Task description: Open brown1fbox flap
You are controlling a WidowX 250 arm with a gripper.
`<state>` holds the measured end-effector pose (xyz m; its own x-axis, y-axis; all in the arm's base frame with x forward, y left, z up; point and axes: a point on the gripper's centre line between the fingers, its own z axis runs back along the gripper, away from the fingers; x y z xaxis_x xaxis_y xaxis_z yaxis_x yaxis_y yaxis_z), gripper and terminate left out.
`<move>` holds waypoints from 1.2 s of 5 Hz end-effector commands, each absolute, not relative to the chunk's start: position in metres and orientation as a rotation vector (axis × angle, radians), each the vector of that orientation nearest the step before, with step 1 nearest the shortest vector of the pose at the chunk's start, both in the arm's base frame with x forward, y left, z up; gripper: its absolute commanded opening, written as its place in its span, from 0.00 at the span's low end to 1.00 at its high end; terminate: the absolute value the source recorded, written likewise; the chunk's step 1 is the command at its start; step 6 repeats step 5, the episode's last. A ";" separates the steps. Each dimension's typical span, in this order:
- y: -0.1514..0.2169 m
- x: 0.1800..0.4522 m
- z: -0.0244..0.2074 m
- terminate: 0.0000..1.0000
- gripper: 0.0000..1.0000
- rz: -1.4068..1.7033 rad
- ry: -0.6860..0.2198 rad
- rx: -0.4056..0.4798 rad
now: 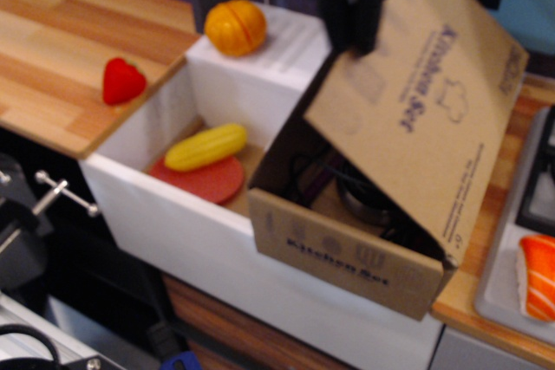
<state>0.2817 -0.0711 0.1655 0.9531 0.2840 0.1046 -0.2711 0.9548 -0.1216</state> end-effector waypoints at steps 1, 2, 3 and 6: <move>-0.122 0.265 0.184 0.00 0.00 0.358 -0.190 0.050; -0.146 0.263 0.180 0.00 0.00 0.380 -0.218 0.158; -0.168 0.271 0.176 0.00 0.00 0.380 -0.237 0.265; -0.211 0.287 0.162 1.00 0.00 0.409 -0.242 0.433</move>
